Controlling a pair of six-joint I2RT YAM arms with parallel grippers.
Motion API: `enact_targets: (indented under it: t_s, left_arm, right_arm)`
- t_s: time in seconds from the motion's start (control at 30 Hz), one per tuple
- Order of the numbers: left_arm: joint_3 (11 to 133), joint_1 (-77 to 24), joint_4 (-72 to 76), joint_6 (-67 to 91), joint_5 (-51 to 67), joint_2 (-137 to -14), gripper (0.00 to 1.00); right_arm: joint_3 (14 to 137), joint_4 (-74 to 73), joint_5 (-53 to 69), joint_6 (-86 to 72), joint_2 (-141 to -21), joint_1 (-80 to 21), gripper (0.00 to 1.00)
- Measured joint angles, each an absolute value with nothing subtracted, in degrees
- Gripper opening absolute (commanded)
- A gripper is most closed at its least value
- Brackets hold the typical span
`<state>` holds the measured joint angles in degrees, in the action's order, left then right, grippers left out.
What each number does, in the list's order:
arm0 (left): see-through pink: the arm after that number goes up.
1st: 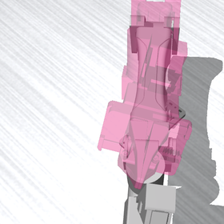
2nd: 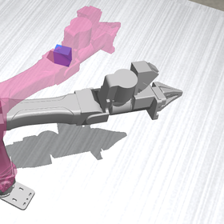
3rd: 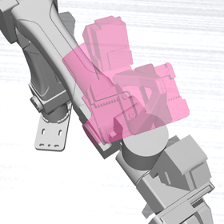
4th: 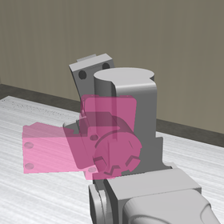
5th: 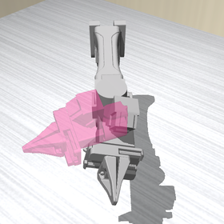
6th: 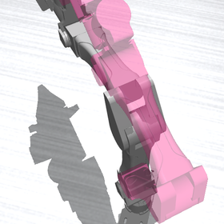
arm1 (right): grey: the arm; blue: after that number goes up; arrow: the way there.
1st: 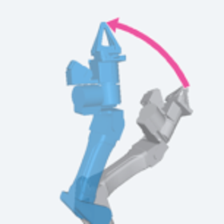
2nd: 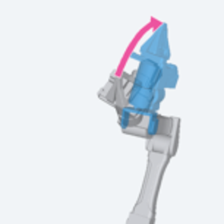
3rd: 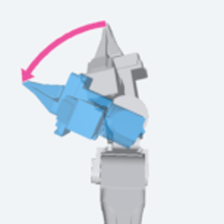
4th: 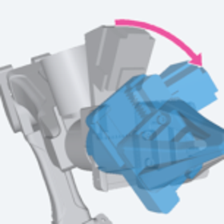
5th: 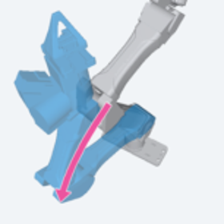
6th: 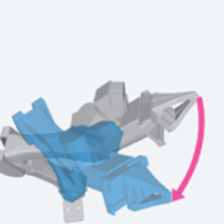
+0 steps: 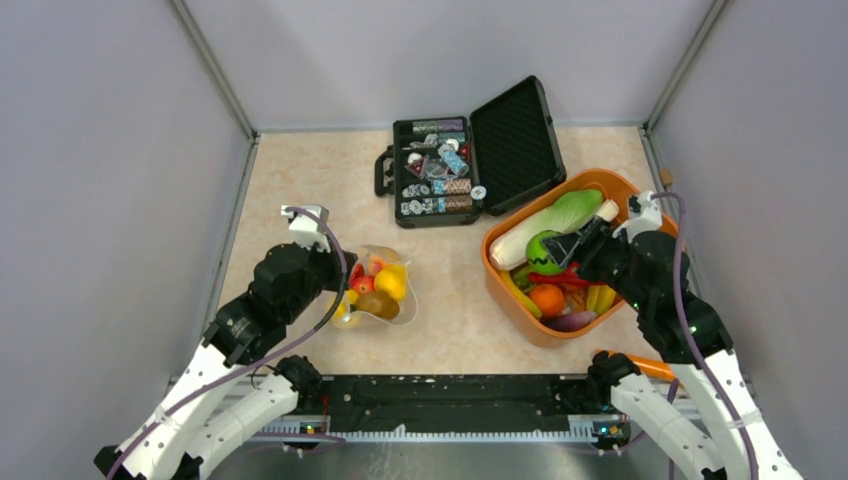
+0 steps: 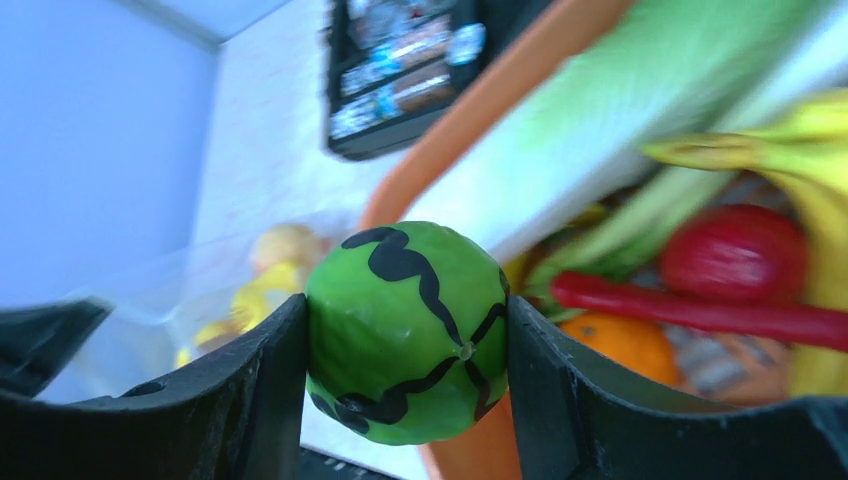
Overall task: Place the food in the zip-top bag and seal the zipper
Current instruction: Pick up the fake fruit from the bin, then place the fake fruit in the zipper food storage bag.
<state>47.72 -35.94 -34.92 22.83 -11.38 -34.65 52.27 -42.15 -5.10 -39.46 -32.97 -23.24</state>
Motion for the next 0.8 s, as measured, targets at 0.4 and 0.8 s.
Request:
enact_targets:
  t_s: [0.4,0.8]
  left_arm:
    - [47.79,-35.94,-34.87,24.14,-10.66,-35.46,0.00]
    - [49.71,-35.94,-37.32,25.63,-10.07,-36.51,0.00]
  right_arm:
    - [48.73,-20.21,11.53,-40.95,-46.30,-38.48,0.20]
    - [62.39,-5.85,-4.14,-30.39,-72.55,-66.96,0.21]
